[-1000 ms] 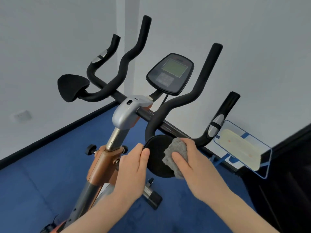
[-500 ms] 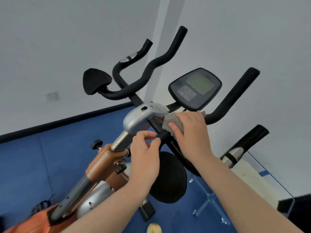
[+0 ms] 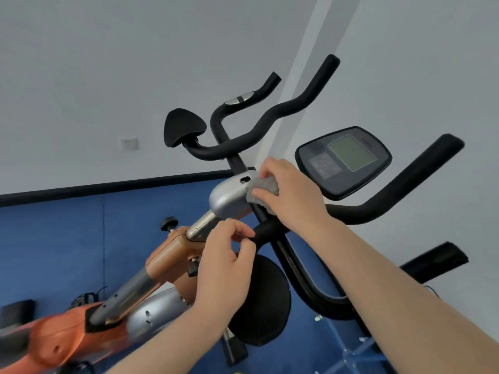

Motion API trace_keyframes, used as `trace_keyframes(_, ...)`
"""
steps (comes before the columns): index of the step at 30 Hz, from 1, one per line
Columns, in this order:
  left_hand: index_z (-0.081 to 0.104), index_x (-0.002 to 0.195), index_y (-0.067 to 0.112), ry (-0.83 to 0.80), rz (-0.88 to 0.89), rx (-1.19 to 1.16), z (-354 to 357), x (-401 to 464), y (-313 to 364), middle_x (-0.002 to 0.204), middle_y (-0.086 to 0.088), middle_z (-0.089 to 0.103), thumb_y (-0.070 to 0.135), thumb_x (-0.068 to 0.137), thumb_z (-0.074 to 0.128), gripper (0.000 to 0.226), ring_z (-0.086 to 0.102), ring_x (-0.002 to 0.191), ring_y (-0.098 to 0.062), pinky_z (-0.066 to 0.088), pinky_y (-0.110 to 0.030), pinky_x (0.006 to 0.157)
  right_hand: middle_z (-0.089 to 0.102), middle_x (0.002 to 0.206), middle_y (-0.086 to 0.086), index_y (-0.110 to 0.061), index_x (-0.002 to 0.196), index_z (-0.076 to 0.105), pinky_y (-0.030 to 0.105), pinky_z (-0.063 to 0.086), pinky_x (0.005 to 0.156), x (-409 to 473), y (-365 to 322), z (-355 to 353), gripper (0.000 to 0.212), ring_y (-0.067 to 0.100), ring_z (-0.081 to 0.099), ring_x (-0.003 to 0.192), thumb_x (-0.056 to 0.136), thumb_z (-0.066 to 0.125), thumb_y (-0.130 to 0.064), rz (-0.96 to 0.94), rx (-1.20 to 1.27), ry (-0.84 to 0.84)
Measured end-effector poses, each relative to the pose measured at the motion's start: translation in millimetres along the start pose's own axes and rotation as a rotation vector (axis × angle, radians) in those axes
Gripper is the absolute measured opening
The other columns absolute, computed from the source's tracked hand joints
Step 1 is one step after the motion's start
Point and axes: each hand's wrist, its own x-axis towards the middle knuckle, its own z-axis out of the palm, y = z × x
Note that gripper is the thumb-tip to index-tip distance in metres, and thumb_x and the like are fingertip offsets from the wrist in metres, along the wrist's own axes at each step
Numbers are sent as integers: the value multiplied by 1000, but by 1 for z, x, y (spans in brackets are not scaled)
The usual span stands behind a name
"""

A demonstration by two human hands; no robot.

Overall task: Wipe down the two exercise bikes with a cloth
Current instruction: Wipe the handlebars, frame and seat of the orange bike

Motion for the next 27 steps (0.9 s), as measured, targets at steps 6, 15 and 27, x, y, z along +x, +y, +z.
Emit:
trace_keyframes(6,56,85,45,8,-5,1,0,-1,-2,82,9,60,35,79,46,14,47,52,-4,38,-25,58,50,101,-16,-40,96,66,26,45,78,-10,13,-11,19,3,52,90,81,67,-51,-109,5,-381)
trace_keyframes(15,55,83,45,24,-1,19,1,-2,-4,79,12,59,38,79,45,13,46,52,-3,37,-23,56,52,96,-16,-39,95,67,22,39,71,0,16,-2,16,4,53,86,80,70,-42,-119,-43,-261)
trace_keyframes(27,55,82,46,18,33,50,1,-1,-3,84,15,59,35,80,45,15,50,55,-5,40,-23,56,58,99,-17,-44,97,66,37,49,82,3,15,-21,15,6,55,92,83,66,-40,-97,-45,-414)
